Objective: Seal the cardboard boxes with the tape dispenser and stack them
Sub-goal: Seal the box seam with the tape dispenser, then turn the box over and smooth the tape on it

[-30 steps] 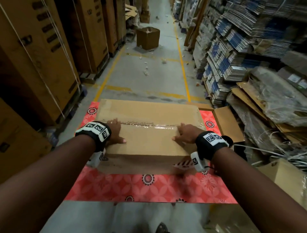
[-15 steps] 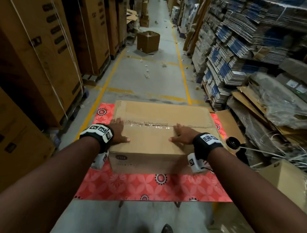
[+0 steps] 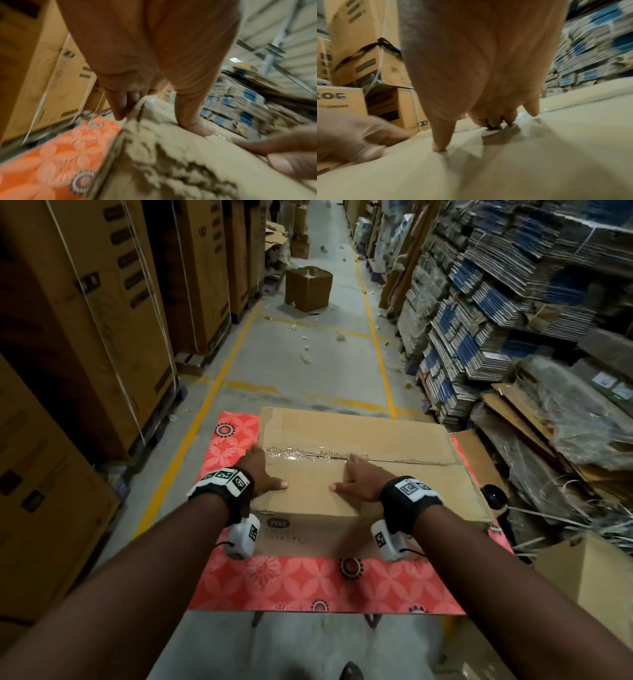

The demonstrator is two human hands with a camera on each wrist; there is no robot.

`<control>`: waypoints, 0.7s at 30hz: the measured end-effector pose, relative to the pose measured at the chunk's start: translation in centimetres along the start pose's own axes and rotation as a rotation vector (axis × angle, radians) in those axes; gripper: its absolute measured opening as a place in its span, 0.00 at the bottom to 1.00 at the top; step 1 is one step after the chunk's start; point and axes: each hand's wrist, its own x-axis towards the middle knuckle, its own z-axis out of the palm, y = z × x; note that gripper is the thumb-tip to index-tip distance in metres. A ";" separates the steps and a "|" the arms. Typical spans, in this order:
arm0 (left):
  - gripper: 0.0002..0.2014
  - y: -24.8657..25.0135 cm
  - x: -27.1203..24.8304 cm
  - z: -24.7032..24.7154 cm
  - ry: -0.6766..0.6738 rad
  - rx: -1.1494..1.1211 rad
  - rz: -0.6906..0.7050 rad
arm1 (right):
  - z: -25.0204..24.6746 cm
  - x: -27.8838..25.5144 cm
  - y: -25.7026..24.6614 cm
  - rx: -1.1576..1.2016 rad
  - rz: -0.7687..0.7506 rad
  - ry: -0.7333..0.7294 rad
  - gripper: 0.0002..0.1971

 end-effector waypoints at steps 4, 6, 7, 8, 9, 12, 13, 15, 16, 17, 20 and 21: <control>0.54 -2.9 0.8 0.2 -0.069 -0.275 0.087 | -0.4 -0.2 -1.3 0.008 -0.005 0.099 0.43; 0.50 -4.2 1.3 0.6 -0.118 -0.341 0.129 | -0.1 -0.2 -3.9 0.070 -0.079 0.109 0.42; 0.49 -4.7 1.6 0.7 -0.138 -0.333 0.125 | 0.0 -0.2 -5.3 0.089 -0.107 0.099 0.40; 0.47 -4.6 1.0 0.4 -0.163 -0.346 0.127 | 0.2 -0.2 -6.6 0.096 -0.130 0.085 0.36; 0.42 -4.5 0.6 0.0 -0.196 -0.319 0.117 | 0.3 -0.2 -7.6 0.098 -0.153 0.074 0.33; 0.33 -4.5 0.1 -1.1 -0.160 -0.199 0.113 | -0.3 0.0 -9.5 0.179 -0.217 0.091 0.30; 0.35 -4.6 0.3 -1.1 -0.080 -0.197 0.132 | -0.5 0.1 -9.7 0.222 -0.220 0.110 0.31; 0.30 -4.4 0.3 -1.2 0.000 -0.200 0.167 | -0.9 0.3 -10.1 0.275 -0.203 0.146 0.35; 0.24 -4.4 0.4 -1.1 0.000 -0.163 0.195 | -0.9 0.4 -10.2 0.278 -0.195 0.156 0.36; 0.19 -4.6 0.7 -1.0 -0.048 -0.110 0.212 | -0.7 0.7 -10.5 0.263 -0.180 0.147 0.35; 0.13 -6.0 1.1 -2.0 -0.170 0.000 0.265 | 0.3 1.5 -11.6 0.179 -0.168 0.103 0.34; 0.13 -6.6 1.3 -2.7 -0.189 -0.002 0.277 | 0.6 1.6 -12.2 0.173 -0.170 0.103 0.34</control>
